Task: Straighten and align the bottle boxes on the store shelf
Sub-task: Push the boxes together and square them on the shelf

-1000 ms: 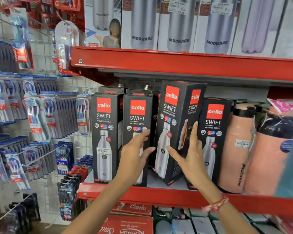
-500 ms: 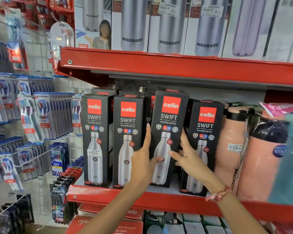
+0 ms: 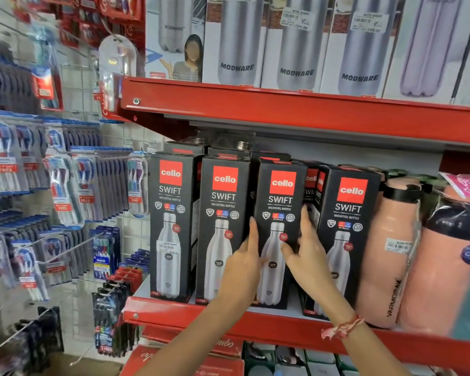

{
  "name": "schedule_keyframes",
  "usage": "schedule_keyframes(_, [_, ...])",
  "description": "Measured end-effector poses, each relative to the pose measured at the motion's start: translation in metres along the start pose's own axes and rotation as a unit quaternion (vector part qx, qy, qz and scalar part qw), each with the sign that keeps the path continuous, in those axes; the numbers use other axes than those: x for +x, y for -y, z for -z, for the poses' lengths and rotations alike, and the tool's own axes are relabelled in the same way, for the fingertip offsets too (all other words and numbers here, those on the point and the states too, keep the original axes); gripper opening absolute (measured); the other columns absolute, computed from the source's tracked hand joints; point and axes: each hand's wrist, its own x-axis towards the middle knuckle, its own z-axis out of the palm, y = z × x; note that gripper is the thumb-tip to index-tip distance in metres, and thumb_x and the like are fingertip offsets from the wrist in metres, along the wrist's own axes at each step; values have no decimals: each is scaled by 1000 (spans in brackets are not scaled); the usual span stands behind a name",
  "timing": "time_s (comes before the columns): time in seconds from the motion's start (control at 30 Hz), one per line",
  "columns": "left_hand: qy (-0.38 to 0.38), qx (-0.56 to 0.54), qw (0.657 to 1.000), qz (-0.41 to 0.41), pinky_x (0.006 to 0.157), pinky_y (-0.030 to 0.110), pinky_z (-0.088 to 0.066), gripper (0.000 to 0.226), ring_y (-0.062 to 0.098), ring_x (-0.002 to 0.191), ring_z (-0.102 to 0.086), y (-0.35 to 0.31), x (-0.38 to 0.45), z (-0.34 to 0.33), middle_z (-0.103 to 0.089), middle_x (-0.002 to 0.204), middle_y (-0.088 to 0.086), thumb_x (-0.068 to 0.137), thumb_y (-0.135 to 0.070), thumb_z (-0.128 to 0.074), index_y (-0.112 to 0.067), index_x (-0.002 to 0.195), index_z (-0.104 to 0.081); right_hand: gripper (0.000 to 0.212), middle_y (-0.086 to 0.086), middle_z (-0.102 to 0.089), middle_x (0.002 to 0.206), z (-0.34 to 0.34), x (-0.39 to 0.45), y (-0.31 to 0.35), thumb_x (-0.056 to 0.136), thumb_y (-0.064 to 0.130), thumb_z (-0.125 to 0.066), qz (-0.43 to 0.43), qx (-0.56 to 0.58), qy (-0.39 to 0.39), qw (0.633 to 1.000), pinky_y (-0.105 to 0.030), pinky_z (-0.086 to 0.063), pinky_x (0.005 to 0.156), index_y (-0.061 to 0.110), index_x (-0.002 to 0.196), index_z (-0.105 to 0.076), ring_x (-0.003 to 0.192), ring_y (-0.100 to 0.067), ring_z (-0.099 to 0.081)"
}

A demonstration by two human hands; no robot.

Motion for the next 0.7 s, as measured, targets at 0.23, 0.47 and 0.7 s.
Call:
schedule_keyframes(0.23, [-145,-68,968,-192,104,32,-42,39,17,125,-52,44,-30,68,-58,131,6,96,-18,-50,-12,134,-48,54,-10,-38,145,-46,-18,55,90,5,-56,189,14,-188,964,-37,-32,115,13,142,-43,138,-21,-36])
schedule_keyframes(0.47, [-159,-222,962,1,118,35,-11,53,4,146,-4,108,-55,101,-12,159,-10,95,-48,-28,-39,146,-18,49,11,-40,149,-139,-74,97,97,34,-49,64,227,46,971,-30,-35,114,34,144,-34,137,2,-35])
schedule_keyframes(0.7, [18,-346,932,112,113,18,-18,67,-2,140,-7,145,-55,107,-1,151,-31,77,-81,-10,-59,139,1,78,26,12,157,-179,-84,109,87,66,-38,-60,242,124,960,-38,-12,122,53,145,13,148,-1,1])
